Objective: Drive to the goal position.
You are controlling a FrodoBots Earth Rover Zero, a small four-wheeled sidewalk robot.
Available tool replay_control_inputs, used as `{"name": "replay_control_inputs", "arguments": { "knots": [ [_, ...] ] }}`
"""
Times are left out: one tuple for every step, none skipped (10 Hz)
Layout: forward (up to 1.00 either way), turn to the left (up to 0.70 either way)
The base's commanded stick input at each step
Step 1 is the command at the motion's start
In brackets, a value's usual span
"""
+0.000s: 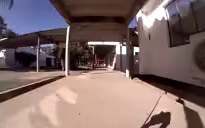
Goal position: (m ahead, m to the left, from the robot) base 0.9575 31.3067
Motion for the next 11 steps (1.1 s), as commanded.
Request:
{"name": "replay_control_inputs", "arguments": {
  "knots": [
    [1.0,0.01],
    [1.0,0.01],
    [1.0,0.01],
    [1.0,0.01],
    [1.0,0.01],
    [1.0,0.01],
    [1.0,0.01],
    [1.0,0.01],
    [1.0,0.01],
    [1.0,0.01],
    [1.0,0.01]
  ]
}}
